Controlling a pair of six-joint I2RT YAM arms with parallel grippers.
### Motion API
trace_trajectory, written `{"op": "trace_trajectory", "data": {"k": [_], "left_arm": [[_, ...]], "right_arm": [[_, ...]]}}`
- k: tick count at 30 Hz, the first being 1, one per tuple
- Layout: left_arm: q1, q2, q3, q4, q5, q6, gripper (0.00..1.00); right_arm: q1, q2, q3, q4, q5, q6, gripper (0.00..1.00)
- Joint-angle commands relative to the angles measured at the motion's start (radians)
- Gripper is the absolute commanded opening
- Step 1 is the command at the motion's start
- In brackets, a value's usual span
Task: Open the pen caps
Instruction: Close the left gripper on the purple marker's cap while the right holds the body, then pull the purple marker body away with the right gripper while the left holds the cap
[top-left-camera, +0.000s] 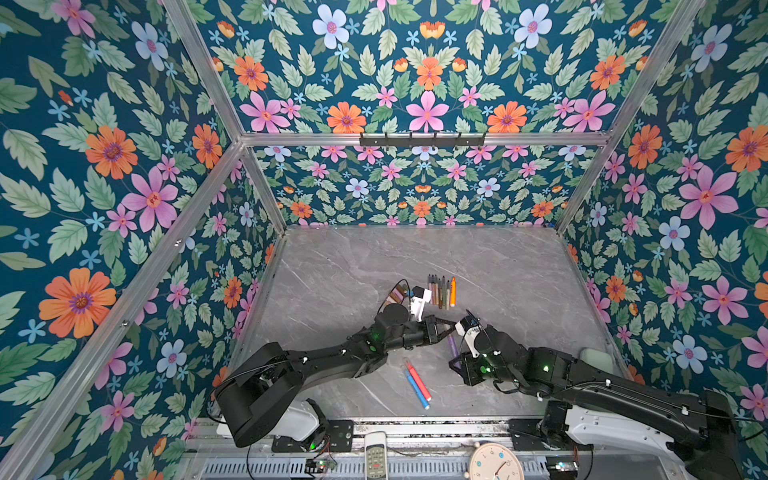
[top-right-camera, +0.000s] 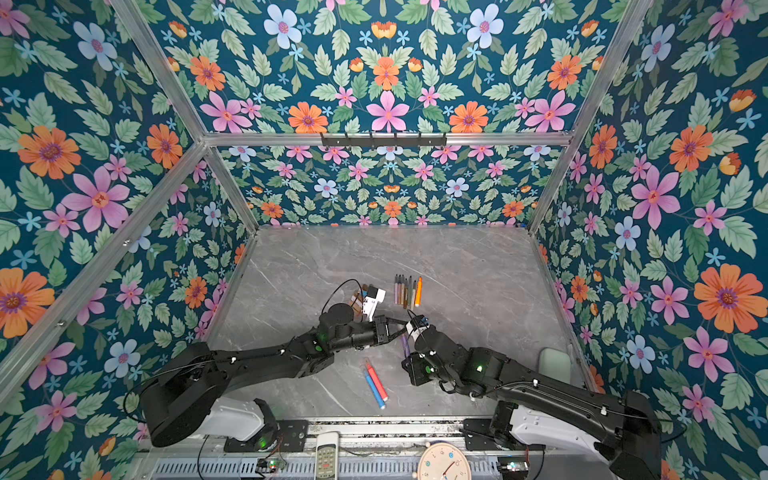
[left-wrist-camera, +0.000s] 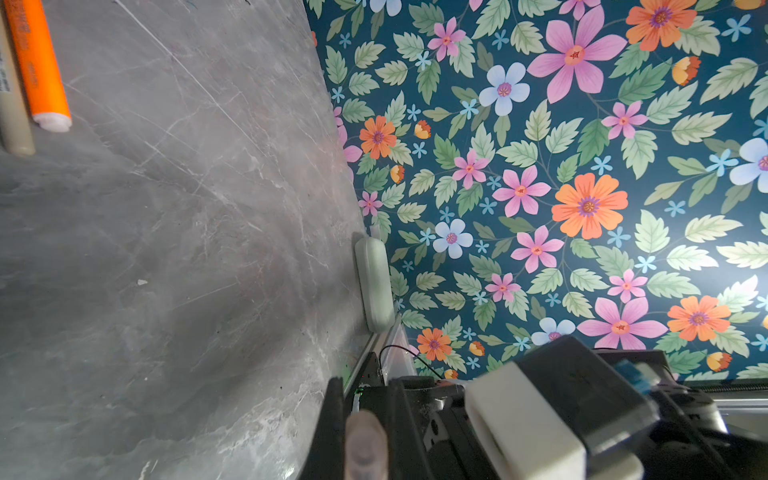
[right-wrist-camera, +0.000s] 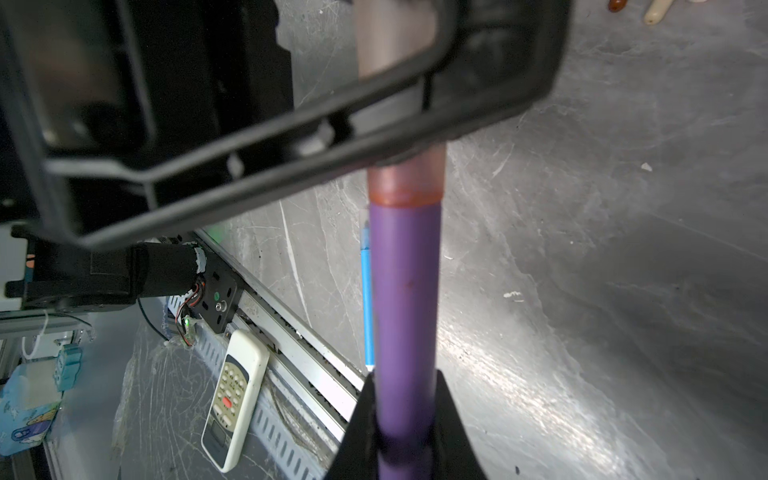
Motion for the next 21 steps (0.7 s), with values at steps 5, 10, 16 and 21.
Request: {"op": "trace_trajectory", "data": {"k": [5, 10, 16, 21], "left_arm": [[-0.003, -0.029, -0.013, -0.005, -0.019, 0.009, 0.00], [-0.001, -0.040, -0.012, -0.035, -0.045, 0.022, 0.00], [-0.001, -0.056, 0.001, -0.038, -0.048, 0.024, 0.00], [-0.001, -0.081, 0.005, -0.054, -0.063, 0.023, 0.00]], "right_arm": [[-0.001, -0.053, -0.017, 0.002, 0.020, 0.018, 0.29], [-0.001, -0.079, -0.053, 0.057, -0.006, 0.027, 0.28], [-0.002, -0.086, -0.077, 0.091, -0.011, 0.016, 0.22], [-0.002, -0.100, -0.084, 0.085, -0.013, 0.005, 0.01]]}}
